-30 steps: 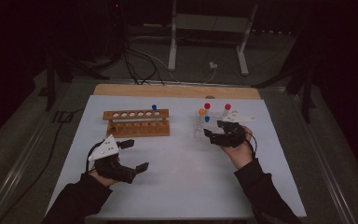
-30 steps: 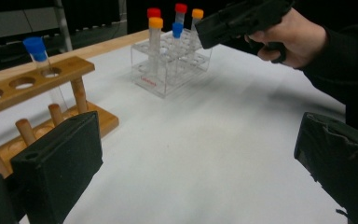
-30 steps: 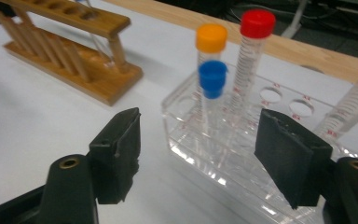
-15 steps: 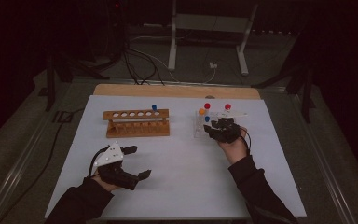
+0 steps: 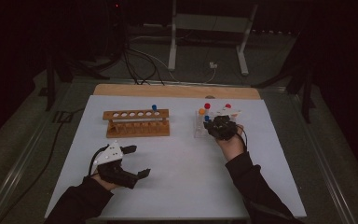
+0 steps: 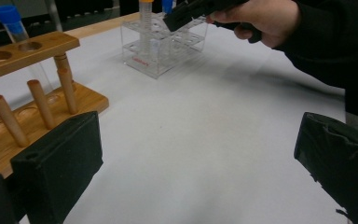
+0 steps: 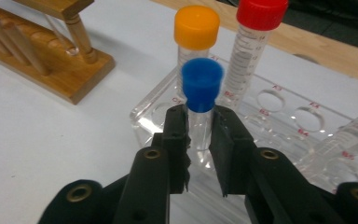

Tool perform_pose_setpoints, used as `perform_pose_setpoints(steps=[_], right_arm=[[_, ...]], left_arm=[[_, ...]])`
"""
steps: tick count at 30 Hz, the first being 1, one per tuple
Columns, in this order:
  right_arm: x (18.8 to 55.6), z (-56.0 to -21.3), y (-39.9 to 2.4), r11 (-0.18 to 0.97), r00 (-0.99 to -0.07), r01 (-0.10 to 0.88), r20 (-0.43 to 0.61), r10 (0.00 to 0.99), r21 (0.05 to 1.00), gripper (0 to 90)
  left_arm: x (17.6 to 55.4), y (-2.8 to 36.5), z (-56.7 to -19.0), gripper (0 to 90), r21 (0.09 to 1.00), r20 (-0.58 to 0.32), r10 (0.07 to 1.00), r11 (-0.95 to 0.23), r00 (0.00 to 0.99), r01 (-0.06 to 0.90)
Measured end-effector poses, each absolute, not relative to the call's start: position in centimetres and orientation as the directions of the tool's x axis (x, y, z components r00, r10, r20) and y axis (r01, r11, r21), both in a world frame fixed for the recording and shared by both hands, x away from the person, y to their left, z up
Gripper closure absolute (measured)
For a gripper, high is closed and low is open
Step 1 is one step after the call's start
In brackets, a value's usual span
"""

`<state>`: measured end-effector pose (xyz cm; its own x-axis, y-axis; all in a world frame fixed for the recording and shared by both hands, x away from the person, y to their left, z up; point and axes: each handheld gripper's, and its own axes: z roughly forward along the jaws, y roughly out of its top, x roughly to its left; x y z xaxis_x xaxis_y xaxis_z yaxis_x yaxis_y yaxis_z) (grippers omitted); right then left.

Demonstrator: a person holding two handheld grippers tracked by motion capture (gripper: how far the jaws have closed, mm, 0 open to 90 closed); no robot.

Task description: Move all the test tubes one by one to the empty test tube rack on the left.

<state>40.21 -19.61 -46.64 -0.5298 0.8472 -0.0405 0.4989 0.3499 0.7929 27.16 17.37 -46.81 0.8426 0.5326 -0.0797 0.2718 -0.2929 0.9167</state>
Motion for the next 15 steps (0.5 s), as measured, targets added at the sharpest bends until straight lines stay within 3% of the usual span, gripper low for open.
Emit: perform_pose_setpoints(steps=[15], right_arm=[[39.5,-44.5,-19.7,0.372,-0.535,0.443,-0.092,0.84,0.816,76.9]], left_arm=[[27.3,17.6,-46.5,1.8,0.919,-0.093,0.531,-0.279,0.842,0.277]])
